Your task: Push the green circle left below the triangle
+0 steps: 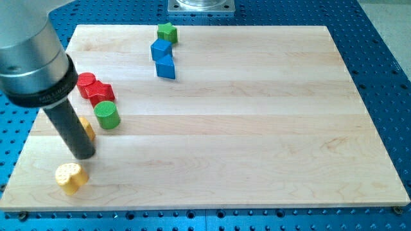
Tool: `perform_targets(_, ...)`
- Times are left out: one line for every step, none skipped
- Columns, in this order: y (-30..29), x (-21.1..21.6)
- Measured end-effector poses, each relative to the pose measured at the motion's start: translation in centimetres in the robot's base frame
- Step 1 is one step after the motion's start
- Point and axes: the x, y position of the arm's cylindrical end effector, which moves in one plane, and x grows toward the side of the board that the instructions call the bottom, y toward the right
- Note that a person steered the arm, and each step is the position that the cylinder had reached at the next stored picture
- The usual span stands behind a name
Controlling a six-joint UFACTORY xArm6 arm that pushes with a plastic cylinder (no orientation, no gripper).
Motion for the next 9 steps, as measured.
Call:
perform_targets(-0.1,-2.6)
perform_targets(-0.4,-4.8)
perform_targets(3.1,-6.0)
perform_targets(9.3,-8.3)
perform_targets(11.3,-6.2)
perform_targets(13.6,-5.1)
perform_targets(13.4,-8.3)
perform_targets(13.2,-8.9)
perform_targets(18.3,-8.1)
